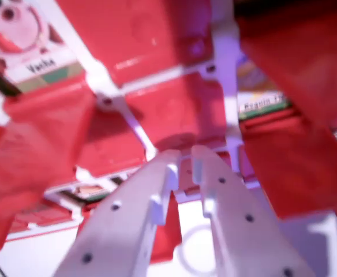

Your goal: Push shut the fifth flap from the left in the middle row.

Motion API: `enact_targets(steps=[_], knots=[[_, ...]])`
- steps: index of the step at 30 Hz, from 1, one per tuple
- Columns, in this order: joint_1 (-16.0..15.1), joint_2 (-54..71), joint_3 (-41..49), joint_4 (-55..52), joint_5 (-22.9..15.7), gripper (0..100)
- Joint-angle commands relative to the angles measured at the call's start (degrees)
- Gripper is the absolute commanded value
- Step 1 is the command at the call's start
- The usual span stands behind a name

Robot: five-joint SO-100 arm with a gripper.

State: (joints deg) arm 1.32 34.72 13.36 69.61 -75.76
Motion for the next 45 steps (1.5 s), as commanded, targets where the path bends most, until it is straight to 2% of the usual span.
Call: enact_targets(steps=[1, 12, 17, 28, 38, 45], knots=[[0.26, 14.94, 0.70, 0.79, -0.53, 2], [-0.44, 31.38, 10.63, 5.98, -0.88, 2], [-0.70, 39.81, 16.35, 8.35, -2.64, 2], [-2.46, 63.90, 37.62, 5.45, -8.61, 2], [-5.10, 85.34, 55.20, 3.08, -11.60, 2], [-5.10, 95.45, 64.16, 2.64, -13.89, 2]])
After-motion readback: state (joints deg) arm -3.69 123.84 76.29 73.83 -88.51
